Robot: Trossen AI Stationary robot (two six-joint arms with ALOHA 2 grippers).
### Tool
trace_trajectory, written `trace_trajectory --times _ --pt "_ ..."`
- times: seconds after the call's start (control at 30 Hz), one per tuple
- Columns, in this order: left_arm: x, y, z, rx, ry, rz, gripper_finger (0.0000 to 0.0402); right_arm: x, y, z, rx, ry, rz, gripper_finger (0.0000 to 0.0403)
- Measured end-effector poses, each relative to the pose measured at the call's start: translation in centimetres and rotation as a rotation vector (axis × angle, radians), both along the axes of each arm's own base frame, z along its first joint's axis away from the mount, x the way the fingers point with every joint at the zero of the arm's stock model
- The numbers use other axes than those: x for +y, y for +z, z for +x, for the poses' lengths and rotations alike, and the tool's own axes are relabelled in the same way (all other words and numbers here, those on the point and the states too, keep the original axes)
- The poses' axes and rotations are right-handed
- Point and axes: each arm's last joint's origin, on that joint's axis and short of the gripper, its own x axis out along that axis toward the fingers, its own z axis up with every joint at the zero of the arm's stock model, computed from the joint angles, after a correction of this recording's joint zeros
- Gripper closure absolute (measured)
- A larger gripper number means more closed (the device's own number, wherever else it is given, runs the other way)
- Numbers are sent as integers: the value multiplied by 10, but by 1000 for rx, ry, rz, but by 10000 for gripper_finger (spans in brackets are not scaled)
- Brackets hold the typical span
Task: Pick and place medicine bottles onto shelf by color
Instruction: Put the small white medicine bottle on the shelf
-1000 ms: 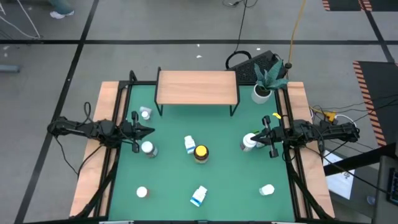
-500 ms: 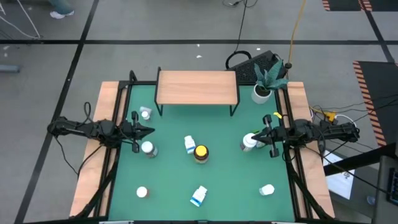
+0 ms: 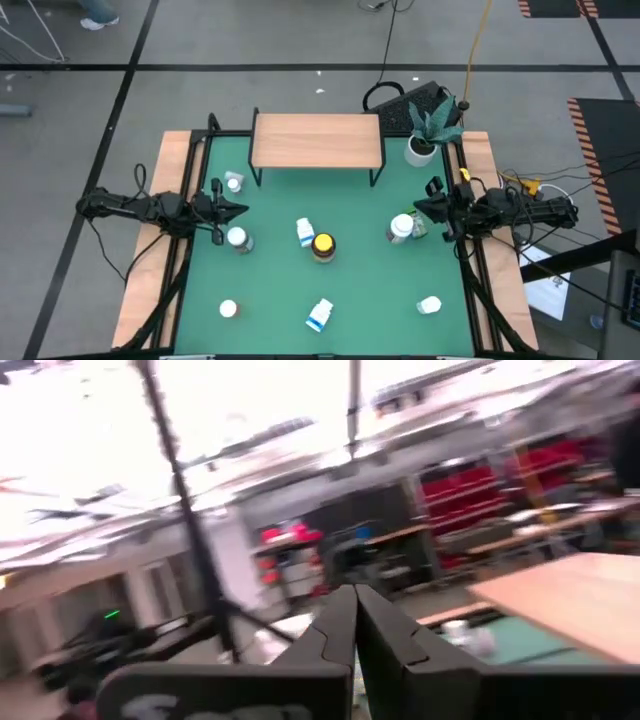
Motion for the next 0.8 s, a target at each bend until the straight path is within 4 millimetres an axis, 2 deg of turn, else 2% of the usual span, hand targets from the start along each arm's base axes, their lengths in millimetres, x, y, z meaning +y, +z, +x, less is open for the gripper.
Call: trace_trajectory --times 0.2,0.3,0.4,0.5,0.7,0.8 --pt "0 1 0 -13 0 -2 387 -2 -2 3 37 -90 -58 403" --pt "0 5 0 -46 5 -8 387 -6 -2 3 66 -276 -118 403" --pt "2 3 0 -35 72 -24 387 -11 5 -2 51 -508 -267 403" --pt "6 -1 -2 9 195 -95 387 -12 11 -4 25 -602 -325 403" --pt "11 1 -4 110 318 -182 381 -9 12 0 -22 -485 -338 392" --pt "12 7 -3 181 318 -187 348 -5 9 6 -22 -336 -318 366"
